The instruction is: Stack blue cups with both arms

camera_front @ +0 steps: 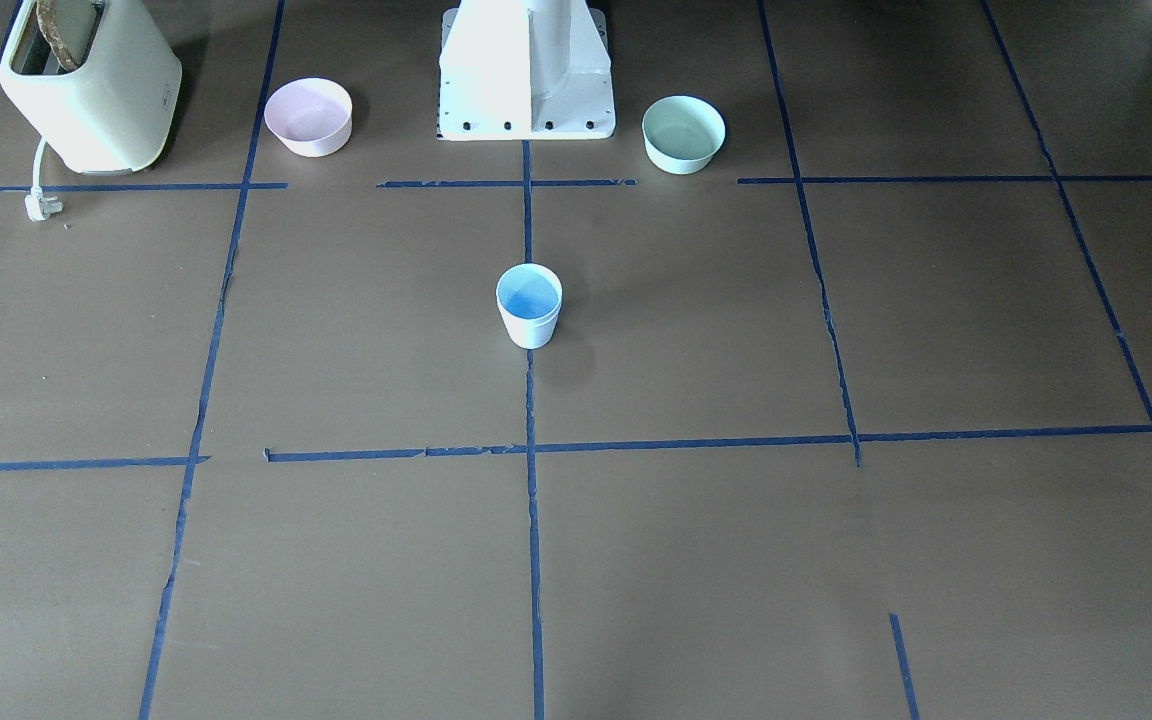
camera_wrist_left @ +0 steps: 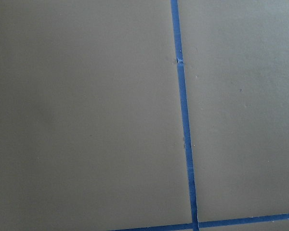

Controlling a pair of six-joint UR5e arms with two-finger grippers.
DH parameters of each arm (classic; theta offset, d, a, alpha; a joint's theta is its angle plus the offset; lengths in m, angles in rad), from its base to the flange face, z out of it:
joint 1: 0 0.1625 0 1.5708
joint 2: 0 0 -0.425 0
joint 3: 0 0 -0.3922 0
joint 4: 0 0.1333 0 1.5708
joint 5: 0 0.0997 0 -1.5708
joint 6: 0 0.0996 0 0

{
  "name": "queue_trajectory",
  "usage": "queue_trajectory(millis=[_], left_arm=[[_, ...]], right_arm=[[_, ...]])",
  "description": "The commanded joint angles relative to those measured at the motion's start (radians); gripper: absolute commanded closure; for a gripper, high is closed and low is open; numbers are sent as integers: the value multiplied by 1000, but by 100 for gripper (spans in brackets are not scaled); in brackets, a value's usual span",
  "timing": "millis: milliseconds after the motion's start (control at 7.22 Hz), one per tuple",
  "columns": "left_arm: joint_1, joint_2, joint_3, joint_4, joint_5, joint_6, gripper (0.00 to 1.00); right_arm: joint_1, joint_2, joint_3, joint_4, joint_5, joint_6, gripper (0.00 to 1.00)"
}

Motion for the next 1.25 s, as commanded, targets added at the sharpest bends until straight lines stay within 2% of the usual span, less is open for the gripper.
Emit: queue_trajectory(millis=[0,692,1108], left_arm=[[-4,0,-40,2,86,-3,0],[-3,-2,-41,0,82,4,0],[-3,-2,-40,-2,82,4,0]], right_arm=[[-1,4,-12,0,-2,0,0],[-1,16,-55,0,-2,-2,0],[-1,74,-147,2,-3,-2,0]])
